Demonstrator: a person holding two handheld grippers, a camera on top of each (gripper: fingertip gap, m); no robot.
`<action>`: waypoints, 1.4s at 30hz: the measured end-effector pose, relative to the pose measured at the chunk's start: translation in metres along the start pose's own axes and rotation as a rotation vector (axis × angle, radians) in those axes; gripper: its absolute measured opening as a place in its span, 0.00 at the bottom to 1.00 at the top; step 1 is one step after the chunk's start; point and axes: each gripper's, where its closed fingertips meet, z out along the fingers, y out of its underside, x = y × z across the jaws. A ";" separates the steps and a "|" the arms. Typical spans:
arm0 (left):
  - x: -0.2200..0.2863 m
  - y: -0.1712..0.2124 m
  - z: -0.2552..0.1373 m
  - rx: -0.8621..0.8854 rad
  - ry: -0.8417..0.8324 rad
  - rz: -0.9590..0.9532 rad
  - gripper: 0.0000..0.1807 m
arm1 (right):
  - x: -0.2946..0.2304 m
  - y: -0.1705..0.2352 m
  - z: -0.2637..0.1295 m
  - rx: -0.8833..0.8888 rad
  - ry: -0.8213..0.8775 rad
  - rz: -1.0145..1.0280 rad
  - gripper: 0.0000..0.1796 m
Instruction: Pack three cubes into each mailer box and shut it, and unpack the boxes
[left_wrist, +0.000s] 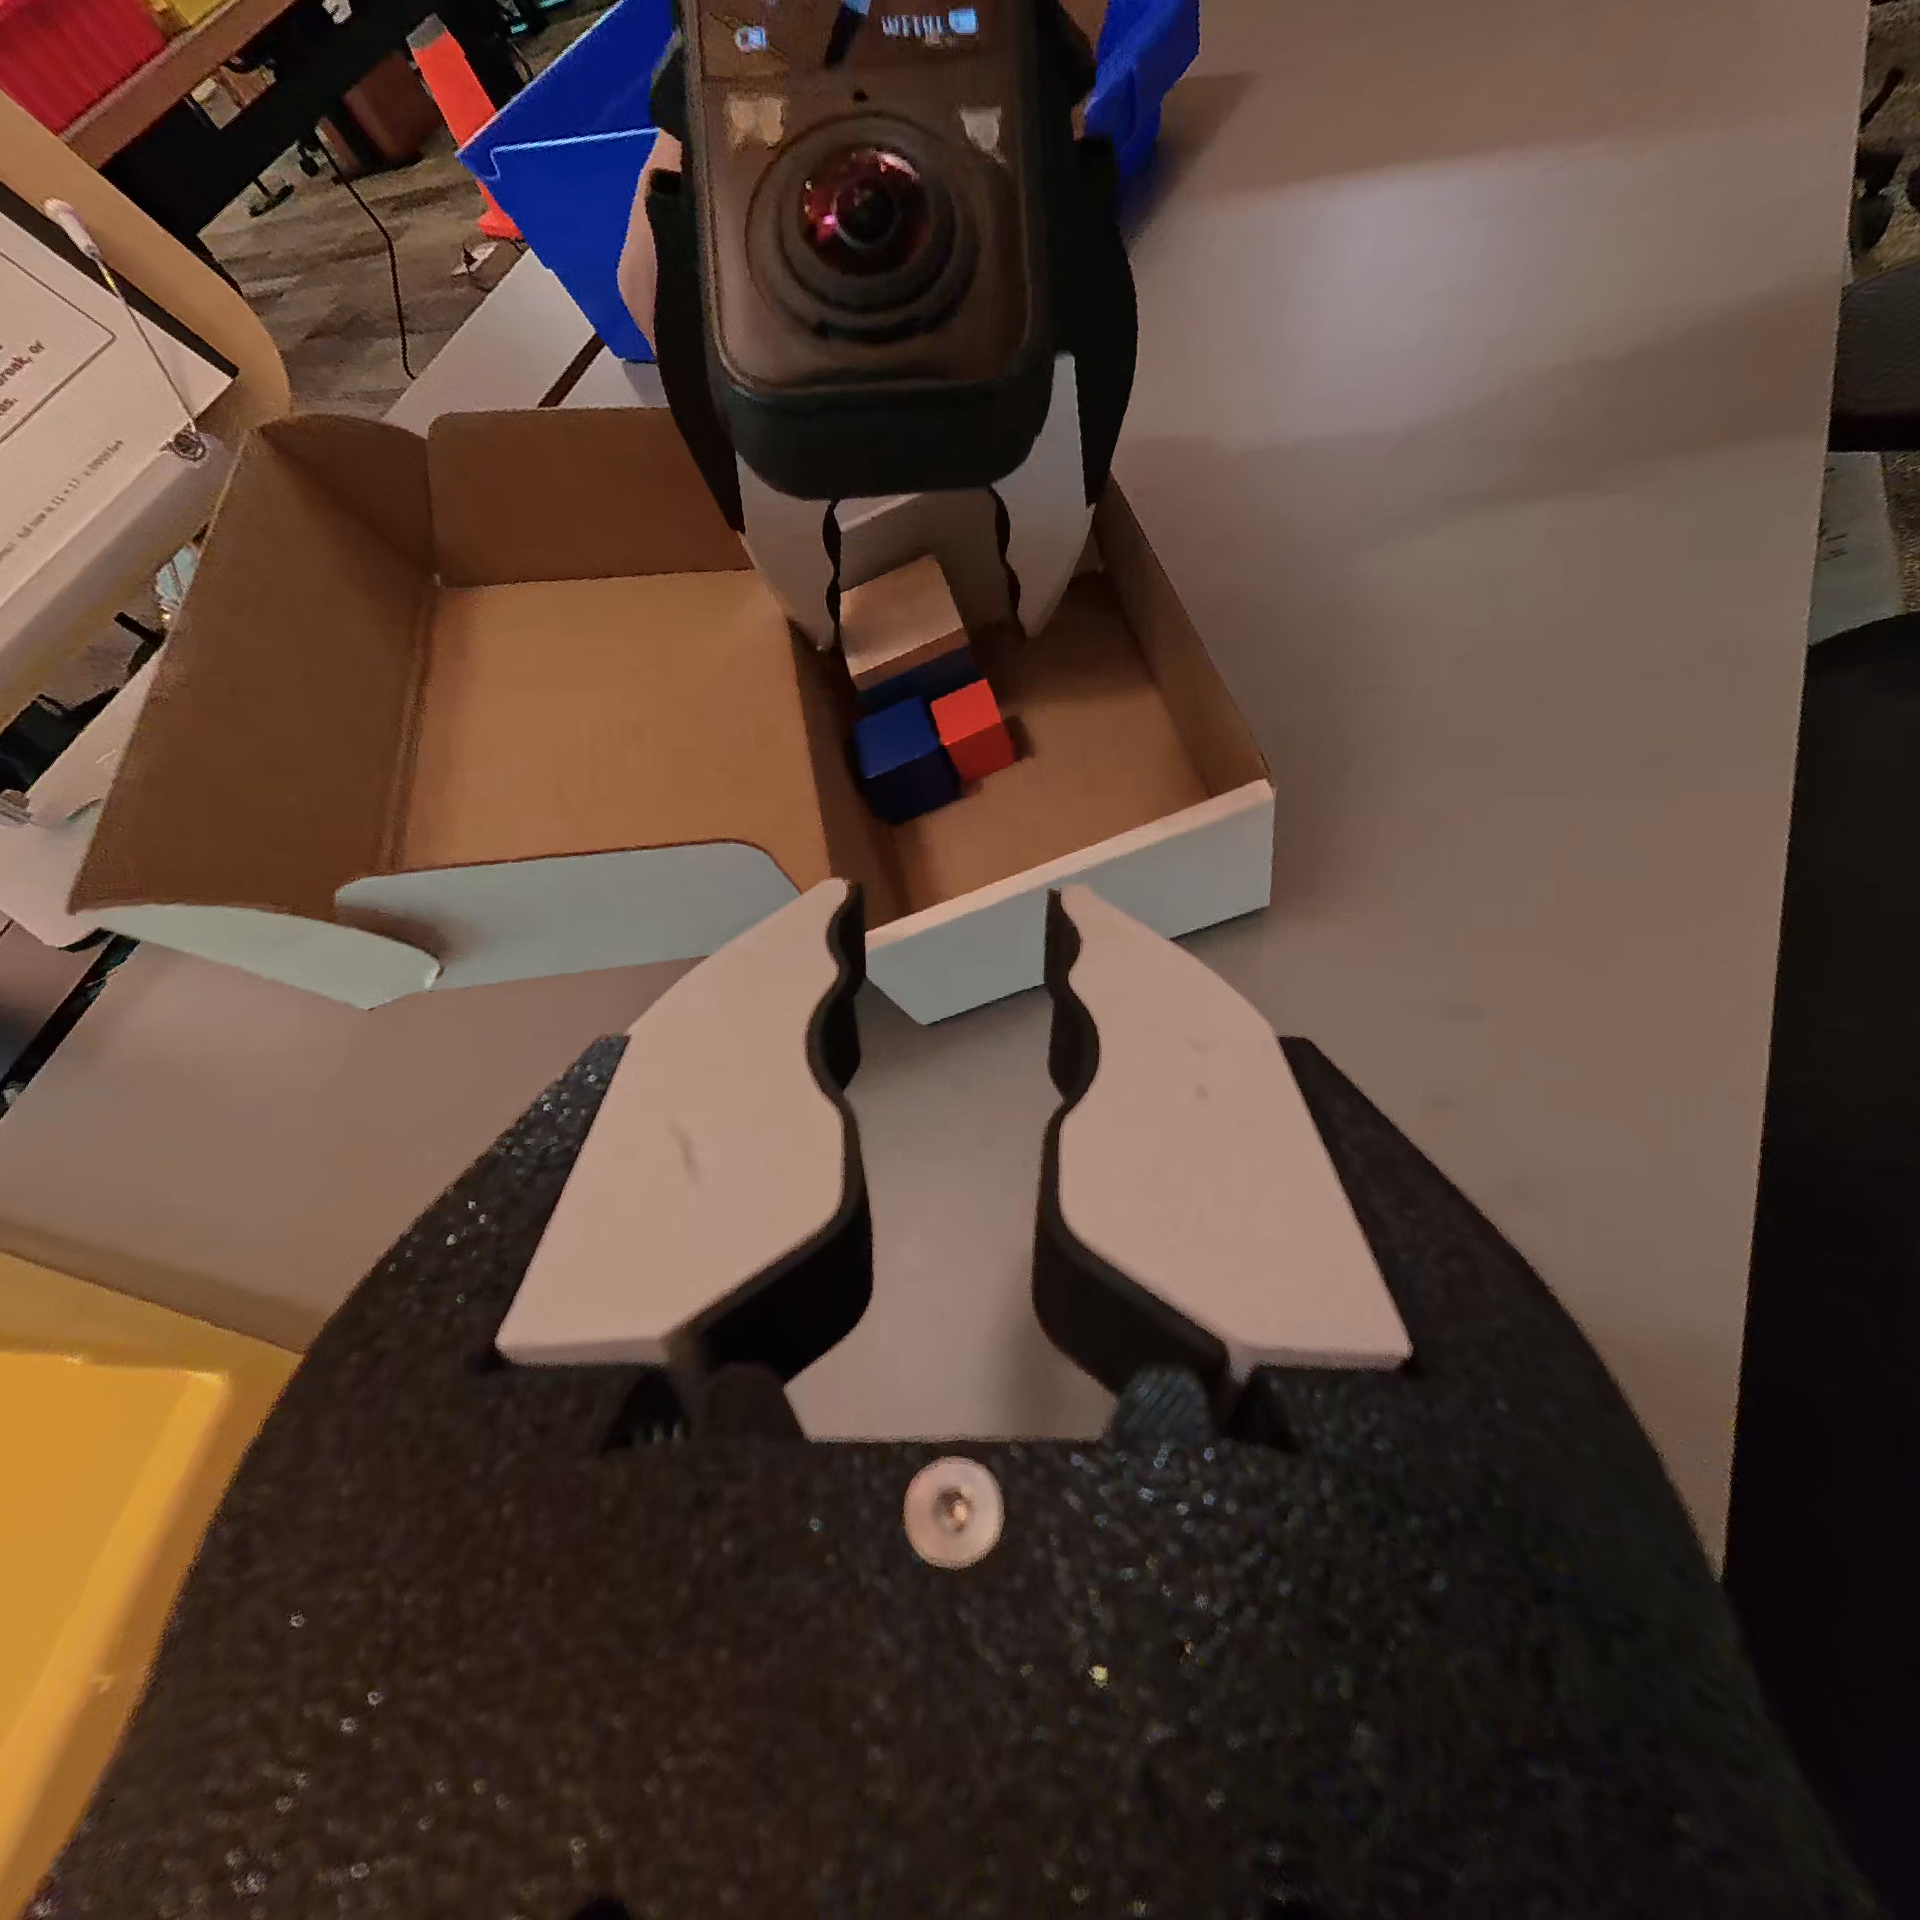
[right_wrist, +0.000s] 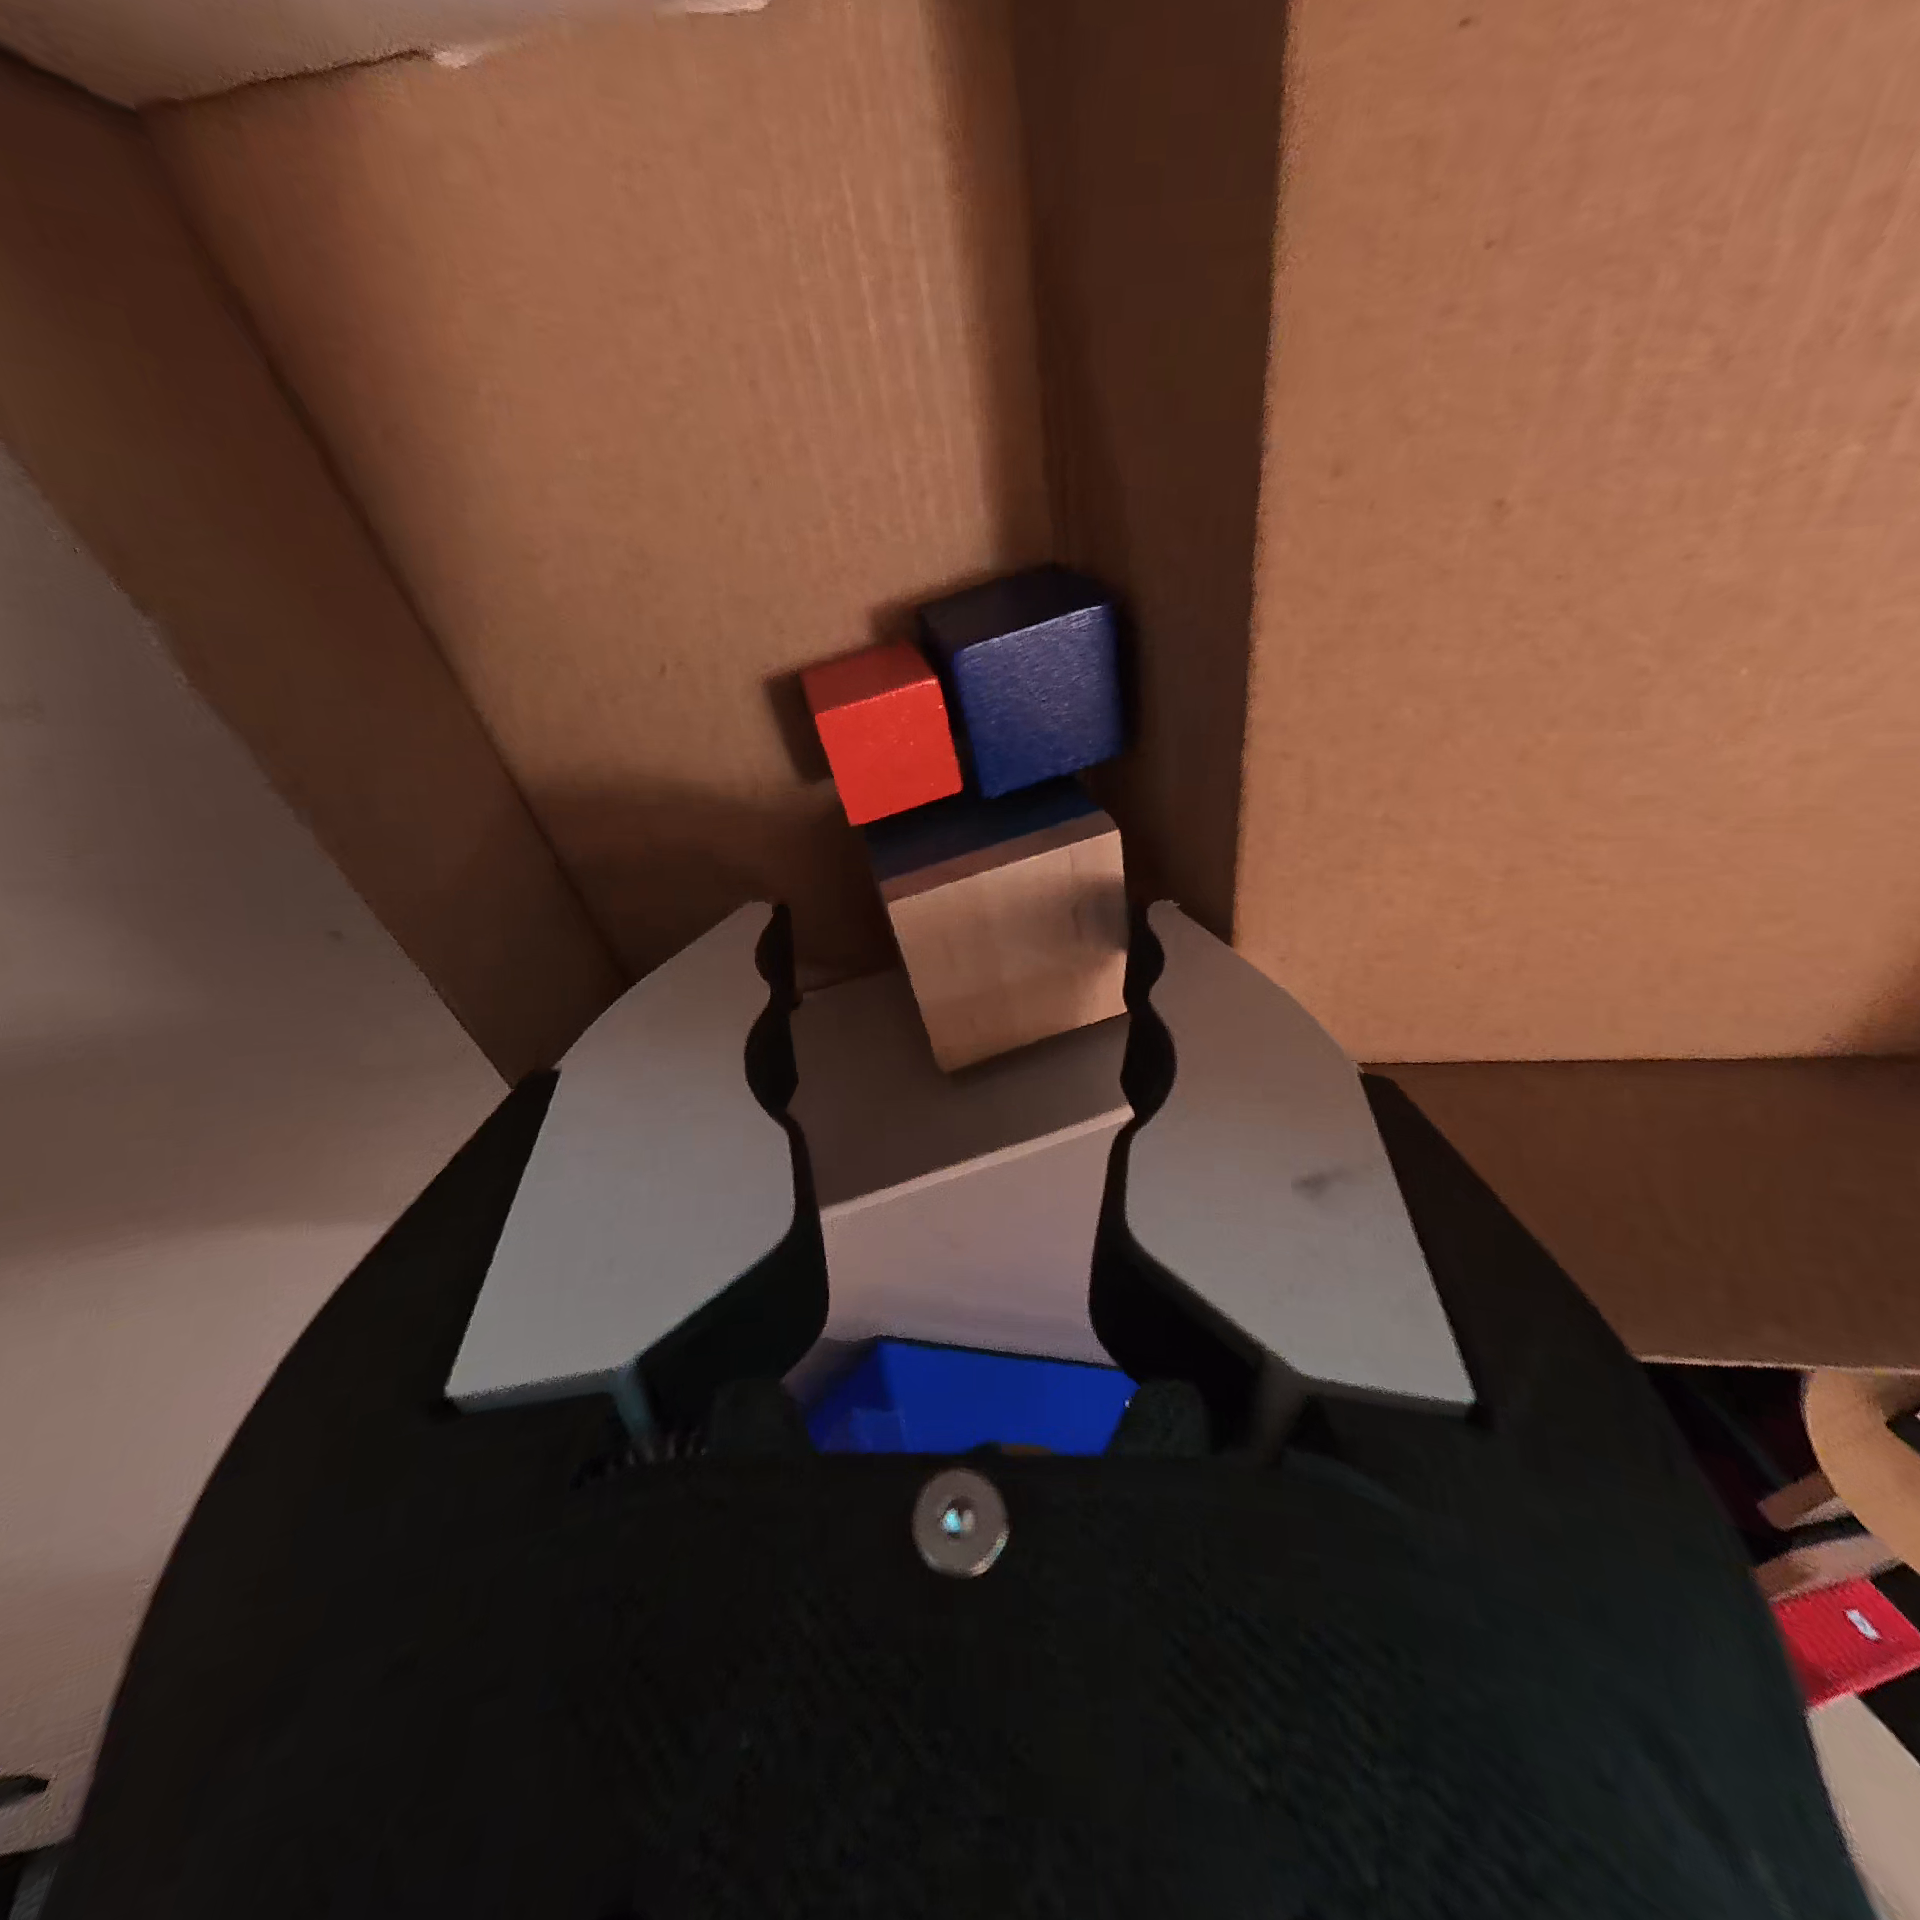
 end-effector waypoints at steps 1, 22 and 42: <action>0.000 0.000 0.000 -0.001 0.002 0.001 0.18 | -0.002 0.001 -0.001 0.001 -0.020 -0.003 0.34; 0.010 0.001 0.004 -0.021 0.028 0.049 0.18 | -0.004 0.013 -0.004 -0.181 -0.029 -0.167 0.26; 0.014 0.008 0.010 -0.048 0.038 0.065 0.17 | -0.047 0.300 -0.066 -0.265 0.086 1.361 0.26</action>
